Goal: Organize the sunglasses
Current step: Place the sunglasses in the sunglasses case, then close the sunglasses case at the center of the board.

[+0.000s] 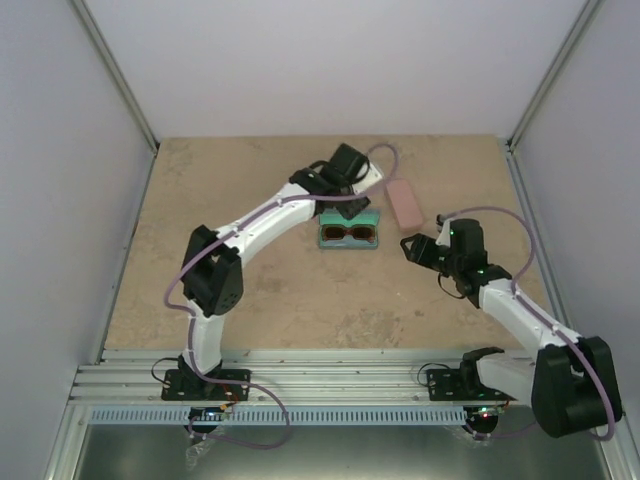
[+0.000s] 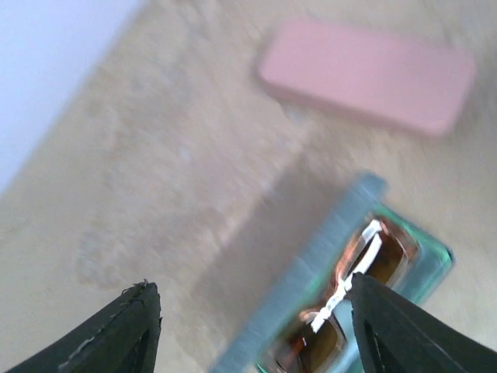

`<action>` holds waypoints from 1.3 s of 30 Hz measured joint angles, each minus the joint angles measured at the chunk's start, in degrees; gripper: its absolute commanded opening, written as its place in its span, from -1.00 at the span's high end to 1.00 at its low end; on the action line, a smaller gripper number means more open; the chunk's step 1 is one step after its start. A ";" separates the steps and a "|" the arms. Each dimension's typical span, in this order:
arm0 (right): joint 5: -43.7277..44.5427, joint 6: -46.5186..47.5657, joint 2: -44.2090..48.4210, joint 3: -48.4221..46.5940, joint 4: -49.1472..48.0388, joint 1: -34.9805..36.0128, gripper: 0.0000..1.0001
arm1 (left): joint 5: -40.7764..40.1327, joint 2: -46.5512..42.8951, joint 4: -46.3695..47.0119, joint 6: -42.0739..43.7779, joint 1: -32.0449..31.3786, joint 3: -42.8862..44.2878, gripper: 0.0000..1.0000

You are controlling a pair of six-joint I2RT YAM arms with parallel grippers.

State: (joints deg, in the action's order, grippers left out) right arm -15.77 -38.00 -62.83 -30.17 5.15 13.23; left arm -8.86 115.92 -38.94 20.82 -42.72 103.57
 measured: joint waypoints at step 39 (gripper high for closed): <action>6.78 8.24 -45.44 -27.36 -4.61 11.02 0.47 | 24.57 11.32 9.09 -35.82 16.96 1.11 -0.05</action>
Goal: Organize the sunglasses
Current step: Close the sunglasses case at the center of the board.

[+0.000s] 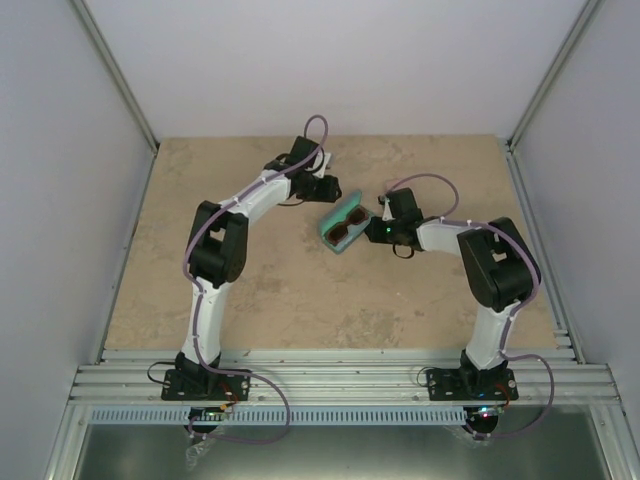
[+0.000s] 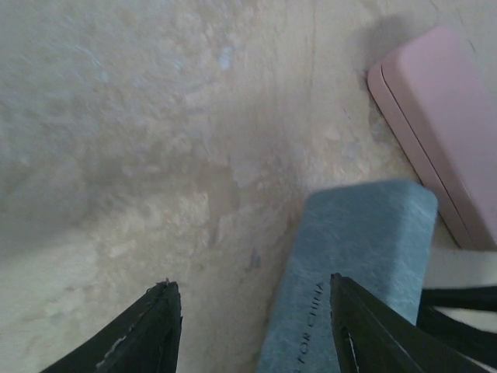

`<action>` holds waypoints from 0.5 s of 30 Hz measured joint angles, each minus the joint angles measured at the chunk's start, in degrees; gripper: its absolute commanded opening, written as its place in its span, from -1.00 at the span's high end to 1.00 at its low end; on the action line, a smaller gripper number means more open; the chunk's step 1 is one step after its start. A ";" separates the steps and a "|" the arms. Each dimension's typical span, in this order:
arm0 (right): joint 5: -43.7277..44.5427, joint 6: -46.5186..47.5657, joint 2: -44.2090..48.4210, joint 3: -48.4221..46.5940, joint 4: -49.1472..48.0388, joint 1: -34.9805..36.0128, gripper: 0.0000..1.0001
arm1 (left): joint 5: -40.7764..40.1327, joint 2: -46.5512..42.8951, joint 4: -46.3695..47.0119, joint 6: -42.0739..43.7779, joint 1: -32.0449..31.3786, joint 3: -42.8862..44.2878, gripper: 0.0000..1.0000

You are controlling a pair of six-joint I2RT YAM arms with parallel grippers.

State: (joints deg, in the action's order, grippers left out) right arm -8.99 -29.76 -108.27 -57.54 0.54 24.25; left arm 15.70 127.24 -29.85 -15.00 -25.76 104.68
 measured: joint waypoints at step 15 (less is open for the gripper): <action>-9.75 -1.05 -2.97 -0.66 -5.20 -2.19 0.52 | 13.11 -0.39 12.52 -8.04 1.03 -9.84 0.41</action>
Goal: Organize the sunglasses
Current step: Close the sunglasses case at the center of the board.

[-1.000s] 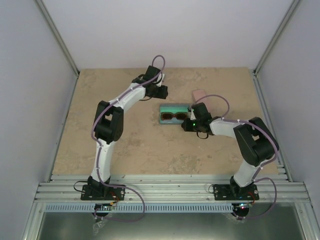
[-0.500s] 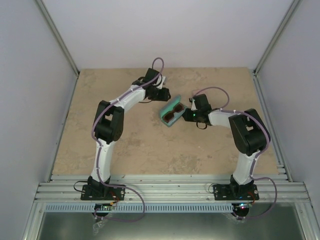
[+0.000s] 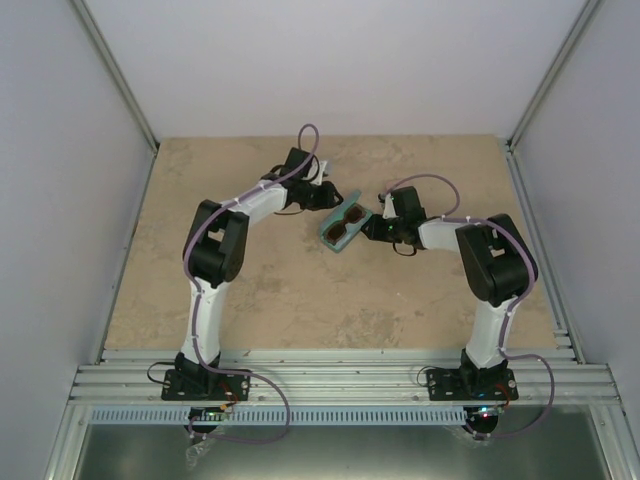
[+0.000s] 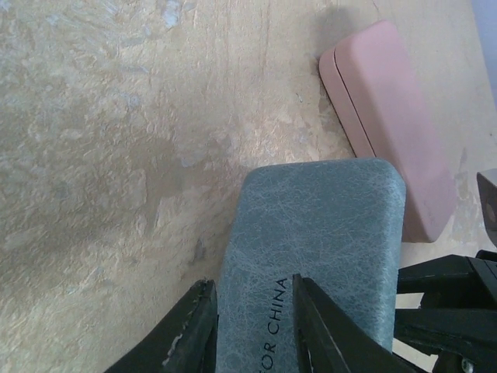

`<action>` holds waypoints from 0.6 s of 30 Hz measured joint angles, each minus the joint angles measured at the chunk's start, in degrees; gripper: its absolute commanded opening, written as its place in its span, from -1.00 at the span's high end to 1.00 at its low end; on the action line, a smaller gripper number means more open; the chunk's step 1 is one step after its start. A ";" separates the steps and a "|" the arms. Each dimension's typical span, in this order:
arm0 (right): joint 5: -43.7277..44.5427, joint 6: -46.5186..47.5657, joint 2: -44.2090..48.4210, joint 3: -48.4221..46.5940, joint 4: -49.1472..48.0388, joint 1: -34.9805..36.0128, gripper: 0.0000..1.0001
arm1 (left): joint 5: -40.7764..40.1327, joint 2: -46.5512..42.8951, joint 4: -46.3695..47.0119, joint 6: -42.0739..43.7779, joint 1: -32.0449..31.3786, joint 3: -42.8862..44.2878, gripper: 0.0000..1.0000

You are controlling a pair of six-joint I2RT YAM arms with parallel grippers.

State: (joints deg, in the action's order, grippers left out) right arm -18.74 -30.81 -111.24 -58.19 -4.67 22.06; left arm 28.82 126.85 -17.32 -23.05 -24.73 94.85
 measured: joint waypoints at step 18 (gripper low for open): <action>-2.58 -4.26 -1.99 -2.29 0.22 -0.09 0.51 | -5.57 -3.37 5.33 -2.82 -2.08 -6.32 0.30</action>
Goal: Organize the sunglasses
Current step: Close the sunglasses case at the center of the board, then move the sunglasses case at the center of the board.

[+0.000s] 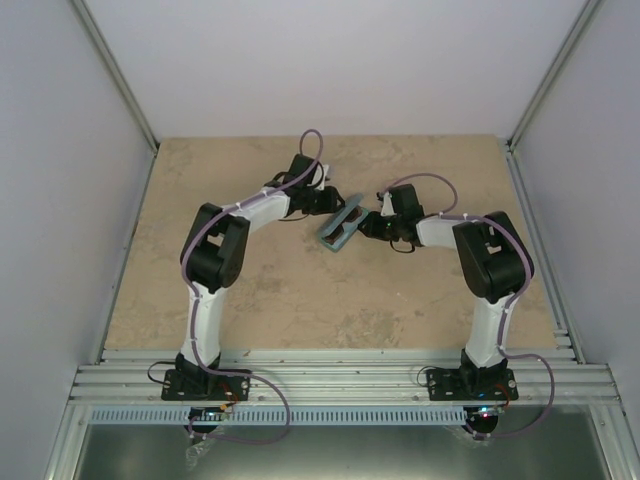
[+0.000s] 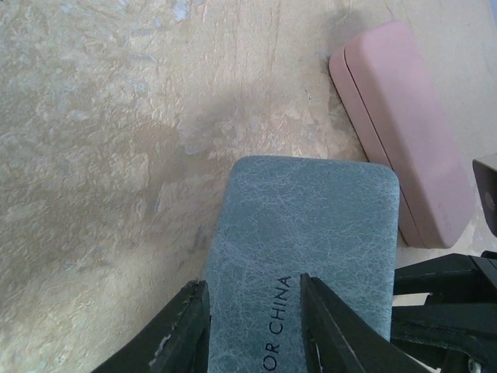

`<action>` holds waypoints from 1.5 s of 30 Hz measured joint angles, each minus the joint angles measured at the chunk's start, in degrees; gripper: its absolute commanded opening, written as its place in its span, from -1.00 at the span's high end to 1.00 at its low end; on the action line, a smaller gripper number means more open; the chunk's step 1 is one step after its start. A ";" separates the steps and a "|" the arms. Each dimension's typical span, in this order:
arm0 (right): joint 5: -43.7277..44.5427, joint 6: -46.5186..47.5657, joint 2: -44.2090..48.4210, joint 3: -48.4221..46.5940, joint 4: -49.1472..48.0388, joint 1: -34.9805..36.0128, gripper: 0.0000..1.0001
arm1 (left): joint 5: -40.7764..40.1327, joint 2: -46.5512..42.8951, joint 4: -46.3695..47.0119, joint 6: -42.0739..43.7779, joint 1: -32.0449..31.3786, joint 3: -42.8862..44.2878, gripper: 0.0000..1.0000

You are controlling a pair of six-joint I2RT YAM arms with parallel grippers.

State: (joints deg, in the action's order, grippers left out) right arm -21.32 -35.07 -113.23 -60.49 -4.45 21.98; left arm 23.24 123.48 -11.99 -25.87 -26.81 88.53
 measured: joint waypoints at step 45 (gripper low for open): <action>46.71 3.10 -12.52 -34.51 32.33 22.69 -0.79 | -41.07 -62.88 -6.32 -14.49 0.83 -42.58 -0.98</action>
State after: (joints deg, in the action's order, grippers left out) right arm 25.39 -31.97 -125.75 -95.00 27.88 44.66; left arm -17.82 60.60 -18.31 -40.36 -25.98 45.95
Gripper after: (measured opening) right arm 0.900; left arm 0.990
